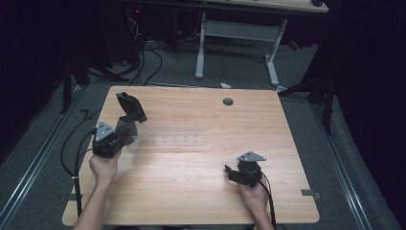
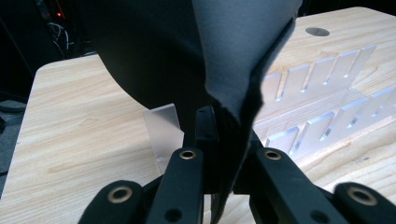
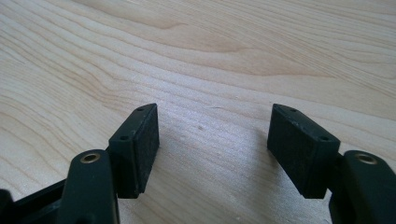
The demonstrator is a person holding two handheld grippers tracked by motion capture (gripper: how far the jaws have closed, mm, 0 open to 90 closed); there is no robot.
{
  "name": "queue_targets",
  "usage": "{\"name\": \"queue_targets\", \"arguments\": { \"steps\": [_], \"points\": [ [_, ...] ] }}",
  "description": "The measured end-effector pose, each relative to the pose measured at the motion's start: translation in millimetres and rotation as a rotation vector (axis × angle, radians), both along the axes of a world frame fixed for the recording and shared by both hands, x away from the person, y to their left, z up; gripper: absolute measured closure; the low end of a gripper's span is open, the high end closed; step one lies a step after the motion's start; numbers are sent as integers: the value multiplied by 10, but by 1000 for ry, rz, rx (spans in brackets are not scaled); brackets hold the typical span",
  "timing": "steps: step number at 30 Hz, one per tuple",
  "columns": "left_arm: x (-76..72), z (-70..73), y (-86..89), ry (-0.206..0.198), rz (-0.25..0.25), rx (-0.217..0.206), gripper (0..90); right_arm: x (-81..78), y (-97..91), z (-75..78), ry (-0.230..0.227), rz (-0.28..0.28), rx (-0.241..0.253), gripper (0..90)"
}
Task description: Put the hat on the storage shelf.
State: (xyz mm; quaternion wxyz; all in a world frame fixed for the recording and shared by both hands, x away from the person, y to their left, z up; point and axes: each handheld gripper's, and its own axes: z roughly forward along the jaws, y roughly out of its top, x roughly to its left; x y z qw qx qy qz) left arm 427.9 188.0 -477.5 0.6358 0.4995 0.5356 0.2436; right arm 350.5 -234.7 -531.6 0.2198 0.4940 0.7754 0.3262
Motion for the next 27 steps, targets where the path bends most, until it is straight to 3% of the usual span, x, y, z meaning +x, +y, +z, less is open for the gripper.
{"name": "queue_targets", "arguments": {
  "steps": [4,9,16,20,24,27],
  "points": [
    [3,-27,8,35,-5,-23,810,0,0,0,0,0,0,344],
    [-16,-9,17,47,-10,-24,756,0,0,0,0,0,0,343],
    [-80,40,109,68,6,-34,501,0,1,-1,-1,0,1,344],
    [-219,8,176,93,1,-64,401,0,0,-1,0,0,1,344],
    [-404,-111,209,118,2,-98,369,0,0,0,0,0,0,343],
    [-551,-296,194,149,7,-79,358,0,0,0,0,0,0,344]
  ]
}}
